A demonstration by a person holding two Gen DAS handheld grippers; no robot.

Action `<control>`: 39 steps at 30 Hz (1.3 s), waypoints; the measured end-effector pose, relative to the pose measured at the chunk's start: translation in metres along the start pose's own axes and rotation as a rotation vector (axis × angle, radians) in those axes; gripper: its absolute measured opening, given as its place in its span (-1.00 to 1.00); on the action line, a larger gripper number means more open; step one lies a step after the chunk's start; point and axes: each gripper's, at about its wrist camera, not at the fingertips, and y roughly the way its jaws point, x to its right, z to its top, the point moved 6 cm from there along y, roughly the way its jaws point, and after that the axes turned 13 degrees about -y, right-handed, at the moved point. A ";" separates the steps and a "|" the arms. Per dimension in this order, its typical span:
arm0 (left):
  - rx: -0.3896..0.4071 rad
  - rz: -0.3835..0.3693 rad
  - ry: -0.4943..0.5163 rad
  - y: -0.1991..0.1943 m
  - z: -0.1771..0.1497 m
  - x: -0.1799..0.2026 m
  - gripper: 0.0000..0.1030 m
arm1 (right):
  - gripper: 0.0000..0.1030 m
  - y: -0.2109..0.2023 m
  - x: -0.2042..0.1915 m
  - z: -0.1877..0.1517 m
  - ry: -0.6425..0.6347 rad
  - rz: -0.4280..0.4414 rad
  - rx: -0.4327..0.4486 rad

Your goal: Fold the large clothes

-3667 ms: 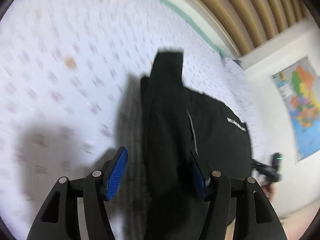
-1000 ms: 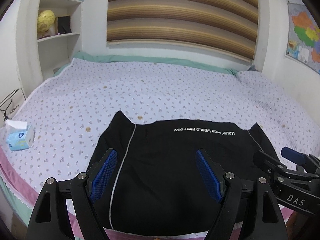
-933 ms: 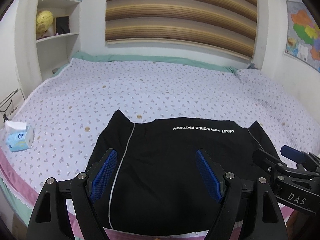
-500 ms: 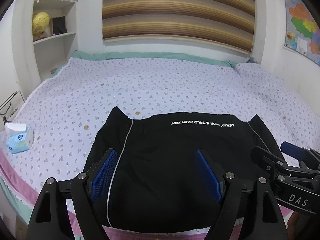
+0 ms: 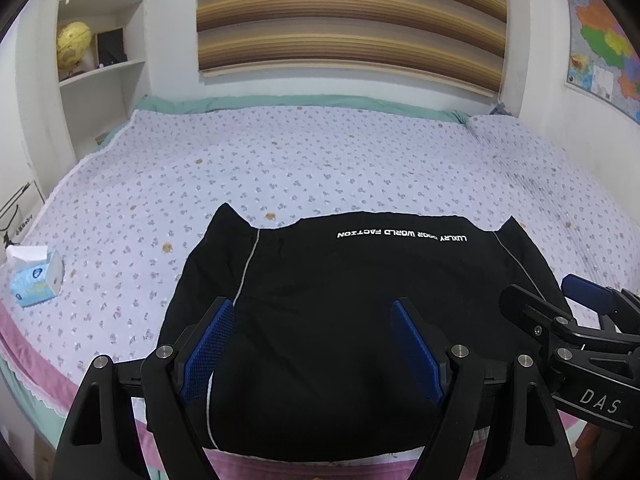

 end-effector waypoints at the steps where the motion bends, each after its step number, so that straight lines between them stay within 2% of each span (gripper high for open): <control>1: -0.001 0.002 0.000 0.001 0.000 0.000 0.59 | 0.78 0.000 0.000 0.000 0.000 0.001 -0.002; 39: -0.035 0.050 -0.016 0.005 -0.005 -0.004 0.59 | 0.78 0.007 0.010 -0.005 0.016 -0.013 -0.027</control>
